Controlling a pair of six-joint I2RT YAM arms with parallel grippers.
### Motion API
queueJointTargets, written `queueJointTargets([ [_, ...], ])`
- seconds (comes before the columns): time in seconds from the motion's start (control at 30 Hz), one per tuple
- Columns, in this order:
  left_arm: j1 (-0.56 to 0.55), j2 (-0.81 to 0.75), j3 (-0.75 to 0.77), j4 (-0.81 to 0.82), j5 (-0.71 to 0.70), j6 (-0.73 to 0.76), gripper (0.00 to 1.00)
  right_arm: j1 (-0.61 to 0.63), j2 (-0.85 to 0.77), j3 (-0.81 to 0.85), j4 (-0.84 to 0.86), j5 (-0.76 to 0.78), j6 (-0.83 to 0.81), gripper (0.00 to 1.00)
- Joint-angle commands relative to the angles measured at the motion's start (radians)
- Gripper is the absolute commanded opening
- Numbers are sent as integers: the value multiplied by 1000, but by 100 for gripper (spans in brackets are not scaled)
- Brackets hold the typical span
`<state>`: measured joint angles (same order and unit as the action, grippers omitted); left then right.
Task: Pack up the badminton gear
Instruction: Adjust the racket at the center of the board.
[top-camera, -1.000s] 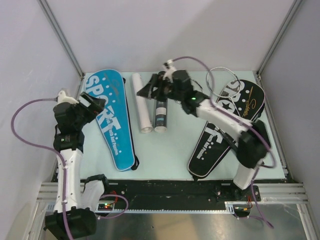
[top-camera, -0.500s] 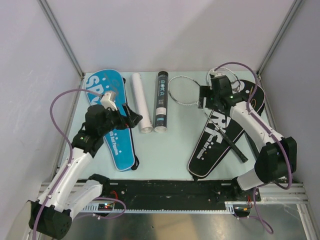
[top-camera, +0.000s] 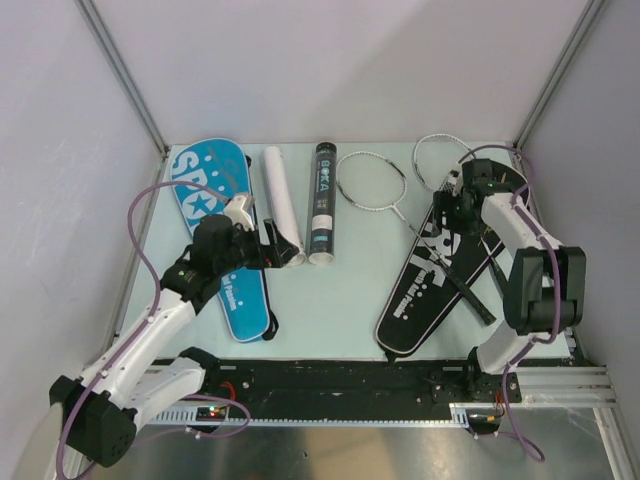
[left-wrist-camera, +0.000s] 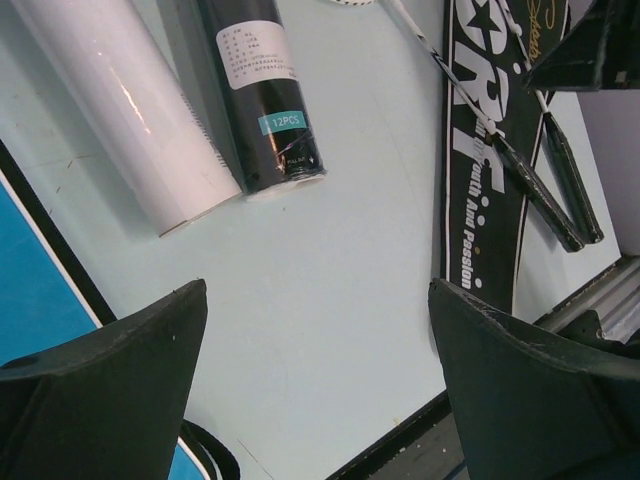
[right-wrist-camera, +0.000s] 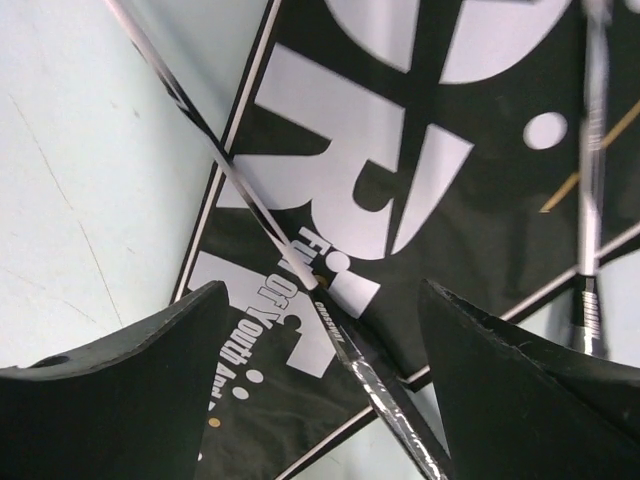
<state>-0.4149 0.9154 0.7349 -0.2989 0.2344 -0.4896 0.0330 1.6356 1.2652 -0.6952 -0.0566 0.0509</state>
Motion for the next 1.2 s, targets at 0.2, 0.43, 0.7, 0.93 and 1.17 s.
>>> queueJointTargets([
  [0.2,-9,-19,26,26,-100,44,93,64,183,-10,17,46,-9,72],
  [0.43,-6,-19,21,19,-122,29,93,167,230,3,-6,80,59,36],
  [0.7,-4,-63,9,13,-164,40,95,288,168,7,10,82,361,6],
  [0.93,-5,-121,2,10,-188,40,96,386,189,12,184,31,559,7],
  [1.17,-4,-148,-11,-4,-210,38,97,472,323,168,250,52,710,19],
])
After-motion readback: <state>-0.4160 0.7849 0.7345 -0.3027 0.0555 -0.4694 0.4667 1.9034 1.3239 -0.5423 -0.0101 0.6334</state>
